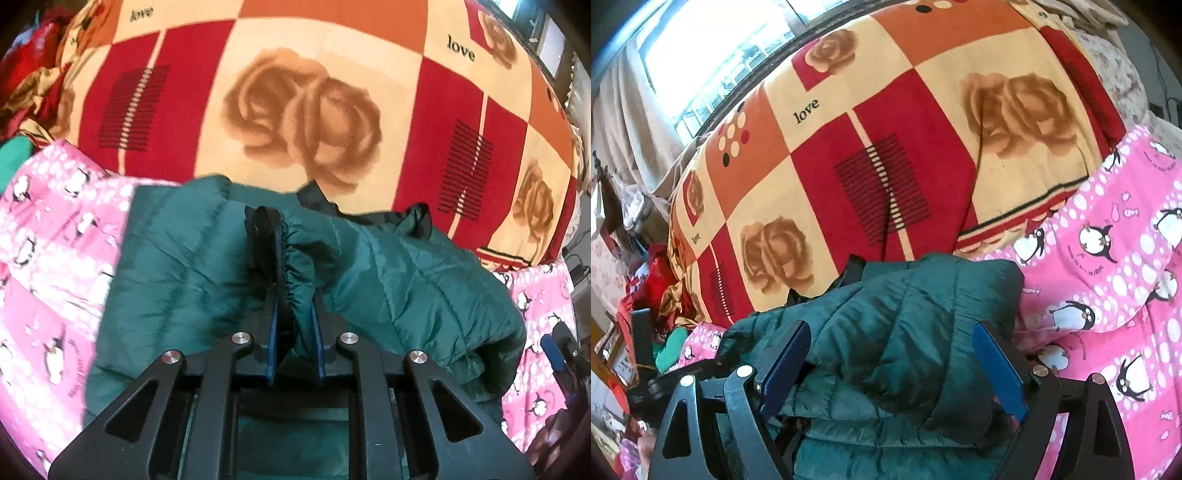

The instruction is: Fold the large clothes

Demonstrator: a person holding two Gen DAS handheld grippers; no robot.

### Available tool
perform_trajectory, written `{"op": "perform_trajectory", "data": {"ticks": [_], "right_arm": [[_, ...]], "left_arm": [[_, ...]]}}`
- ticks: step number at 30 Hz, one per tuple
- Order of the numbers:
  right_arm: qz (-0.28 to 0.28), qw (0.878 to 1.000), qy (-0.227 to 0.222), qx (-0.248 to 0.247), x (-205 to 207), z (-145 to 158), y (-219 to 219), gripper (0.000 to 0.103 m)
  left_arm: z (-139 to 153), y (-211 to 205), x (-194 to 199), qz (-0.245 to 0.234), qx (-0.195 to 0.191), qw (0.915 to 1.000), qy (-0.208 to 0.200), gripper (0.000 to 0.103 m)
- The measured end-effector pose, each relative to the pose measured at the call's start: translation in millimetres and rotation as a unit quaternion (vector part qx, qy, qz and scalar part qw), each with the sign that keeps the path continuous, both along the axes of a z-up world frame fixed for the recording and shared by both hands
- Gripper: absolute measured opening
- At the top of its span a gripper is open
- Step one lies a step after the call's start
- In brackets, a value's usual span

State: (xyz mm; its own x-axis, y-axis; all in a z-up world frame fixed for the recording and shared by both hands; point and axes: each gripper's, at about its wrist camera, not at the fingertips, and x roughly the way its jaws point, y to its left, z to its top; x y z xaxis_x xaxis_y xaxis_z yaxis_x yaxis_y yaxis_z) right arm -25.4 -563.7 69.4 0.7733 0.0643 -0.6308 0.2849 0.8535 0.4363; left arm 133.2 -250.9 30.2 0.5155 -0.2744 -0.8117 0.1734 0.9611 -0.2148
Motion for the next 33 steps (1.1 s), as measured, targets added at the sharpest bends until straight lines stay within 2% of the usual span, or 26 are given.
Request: {"op": "perform_trajectory", "data": {"ticks": [5,9,16,18,21,24,28,31,33], "right_arm": [[0.010,1.000,0.008,-0.012,4,-4,7,0.088],[0.028,0.999,0.029,-0.026,14,-15,17,0.088],[0.058,0.990,0.109,-0.062,40,-57,34,0.088],[0.052,0.991,0.103,-0.060,36,-53,31,0.088],[0.028,0.997,0.067,-0.035,25,-37,18,0.088],[0.005,0.997,0.069,-0.026,26,-33,7,0.088],[0.012,0.995,0.102,-0.009,53,-44,2,0.087],[0.023,0.987,0.154,-0.028,83,-65,4,0.078],[0.025,0.985,0.166,-0.044,97,-74,3,0.077]], "left_arm": [[12,32,2,0.020,0.027,0.9990,-0.031,0.012],[1,56,7,0.037,0.036,0.9984,-0.021,0.011],[-15,63,3,0.041,0.047,0.9979,-0.016,0.010],[-12,63,1,0.040,0.047,0.9980,-0.018,0.010],[-8,66,-1,0.037,0.045,0.9981,-0.021,0.010],[-7,67,-1,0.035,0.044,0.9982,-0.019,0.010],[-10,67,2,0.034,0.043,0.9984,-0.016,0.010],[-14,67,5,0.035,0.036,0.9987,-0.007,0.010],[-15,65,6,0.031,0.036,0.9988,-0.007,0.010]]}}
